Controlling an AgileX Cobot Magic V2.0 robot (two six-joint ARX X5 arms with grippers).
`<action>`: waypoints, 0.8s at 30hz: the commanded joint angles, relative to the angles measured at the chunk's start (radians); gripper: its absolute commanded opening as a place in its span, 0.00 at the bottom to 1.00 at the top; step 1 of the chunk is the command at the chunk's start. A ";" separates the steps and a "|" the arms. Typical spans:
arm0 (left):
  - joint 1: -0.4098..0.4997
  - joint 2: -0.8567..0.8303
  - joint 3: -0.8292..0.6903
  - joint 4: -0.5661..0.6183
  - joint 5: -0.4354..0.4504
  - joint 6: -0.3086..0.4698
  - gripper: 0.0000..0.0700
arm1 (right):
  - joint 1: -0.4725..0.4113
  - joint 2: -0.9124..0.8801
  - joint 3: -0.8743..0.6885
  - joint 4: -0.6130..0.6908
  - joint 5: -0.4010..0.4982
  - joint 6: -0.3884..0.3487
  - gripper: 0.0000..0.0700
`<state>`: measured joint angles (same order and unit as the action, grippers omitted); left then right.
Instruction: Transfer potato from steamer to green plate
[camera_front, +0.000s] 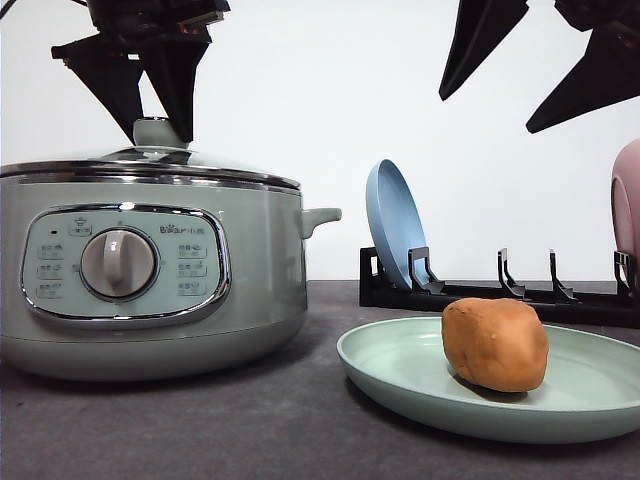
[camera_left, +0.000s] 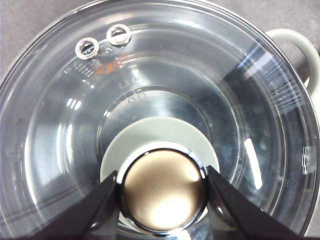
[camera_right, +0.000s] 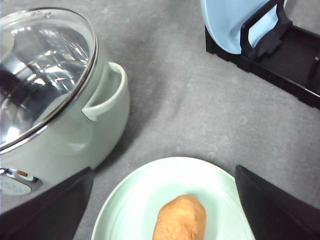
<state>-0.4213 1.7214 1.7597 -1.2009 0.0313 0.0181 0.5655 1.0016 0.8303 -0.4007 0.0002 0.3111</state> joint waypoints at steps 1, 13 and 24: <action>-0.005 0.016 0.017 0.021 0.002 0.016 0.00 | 0.005 0.008 0.015 0.006 0.000 -0.009 0.82; -0.011 0.021 0.017 0.015 0.002 -0.004 0.59 | 0.006 0.008 0.015 0.006 -0.001 -0.010 0.82; -0.011 -0.039 0.048 0.020 0.002 -0.004 0.63 | 0.006 0.008 0.015 -0.014 -0.029 -0.035 0.82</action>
<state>-0.4263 1.6964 1.7690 -1.1858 0.0311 0.0124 0.5655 1.0016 0.8303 -0.4168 -0.0248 0.2929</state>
